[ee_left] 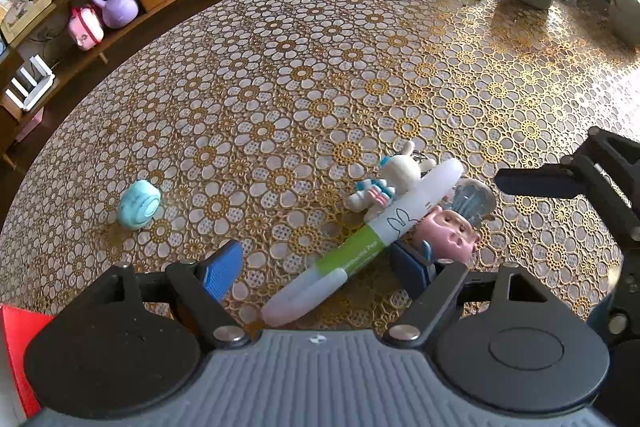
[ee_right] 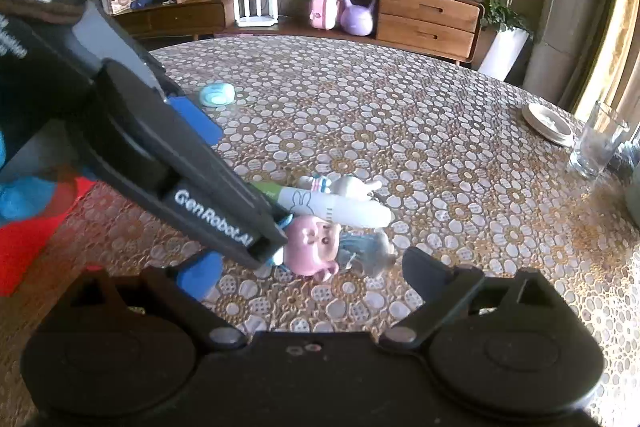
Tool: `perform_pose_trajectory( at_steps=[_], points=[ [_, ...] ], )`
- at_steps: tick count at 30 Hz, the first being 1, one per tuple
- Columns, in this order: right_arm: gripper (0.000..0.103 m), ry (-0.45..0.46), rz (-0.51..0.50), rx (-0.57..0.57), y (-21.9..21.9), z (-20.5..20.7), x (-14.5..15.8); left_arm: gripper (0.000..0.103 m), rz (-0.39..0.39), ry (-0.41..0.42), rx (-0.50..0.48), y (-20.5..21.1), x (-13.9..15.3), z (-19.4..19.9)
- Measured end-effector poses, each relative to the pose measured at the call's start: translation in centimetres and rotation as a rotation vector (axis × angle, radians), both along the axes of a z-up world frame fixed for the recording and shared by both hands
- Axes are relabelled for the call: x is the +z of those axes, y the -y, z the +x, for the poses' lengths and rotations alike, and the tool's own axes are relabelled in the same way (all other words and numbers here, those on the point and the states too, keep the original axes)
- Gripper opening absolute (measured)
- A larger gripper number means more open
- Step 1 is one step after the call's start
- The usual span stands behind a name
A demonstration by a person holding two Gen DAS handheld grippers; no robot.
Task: Organize rigid objects
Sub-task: 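Grasp the white-green marker with the left tool while the right tool grasps the pink pig keychain, then lift the marker and pig keychain and carry both over the red box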
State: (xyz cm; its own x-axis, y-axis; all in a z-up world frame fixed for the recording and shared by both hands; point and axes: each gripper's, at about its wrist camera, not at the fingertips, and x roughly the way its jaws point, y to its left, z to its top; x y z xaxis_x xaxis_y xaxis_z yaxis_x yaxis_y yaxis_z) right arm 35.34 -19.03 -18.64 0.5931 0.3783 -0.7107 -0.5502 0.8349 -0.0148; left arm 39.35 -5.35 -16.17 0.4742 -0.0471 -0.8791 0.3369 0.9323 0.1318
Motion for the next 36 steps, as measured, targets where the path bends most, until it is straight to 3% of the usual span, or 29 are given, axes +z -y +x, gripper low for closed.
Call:
perform_pose_trajectory(
  at_steps=[4, 6, 8, 11, 15, 20, 23, 36],
  points=[
    [0.089, 0.001, 0.011, -0.027, -0.1, 0.3, -0.3, 0.079, -0.027, -0.005, -0.004, -0.3, 0.0, 0.1],
    [0.086, 0.006, 0.012, -0.039, -0.1, 0.5, -0.4, 0.071, -0.043, -0.004, -0.013, -0.4, 0.0, 0.0],
    [0.083, 0.011, 0.011, -0.049, -0.1, 0.6, -0.6, 0.055, -0.065, -0.011, -0.024, -0.4, 0.1, 0.0],
    [0.076, 0.009, 0.017, -0.066, 0.2, 0.8, -0.6, 0.046, -0.071, -0.009, -0.040, -0.1, 0.1, -0.2],
    [0.076, 0.013, 0.021, -0.065, 0.2, 0.7, -0.6, 0.044, -0.067, 0.000, -0.053, 0.1, 0.0, -0.4],
    [0.075, 0.004, 0.032, -0.079, 0.7, 0.6, -0.5, 0.024, -0.056, 0.030, -0.056, 0.3, 0.3, -0.9],
    [0.075, 0.002, 0.036, -0.084, 1.2, 0.3, -0.3, 0.017, -0.062, 0.033, -0.048, 0.4, 0.5, -1.1],
    [0.075, 0.009, 0.066, -0.075, 3.3, -2.9, 2.3, 0.017, -0.123, 0.060, 0.043, -0.3, 2.4, -4.0]
  ],
)
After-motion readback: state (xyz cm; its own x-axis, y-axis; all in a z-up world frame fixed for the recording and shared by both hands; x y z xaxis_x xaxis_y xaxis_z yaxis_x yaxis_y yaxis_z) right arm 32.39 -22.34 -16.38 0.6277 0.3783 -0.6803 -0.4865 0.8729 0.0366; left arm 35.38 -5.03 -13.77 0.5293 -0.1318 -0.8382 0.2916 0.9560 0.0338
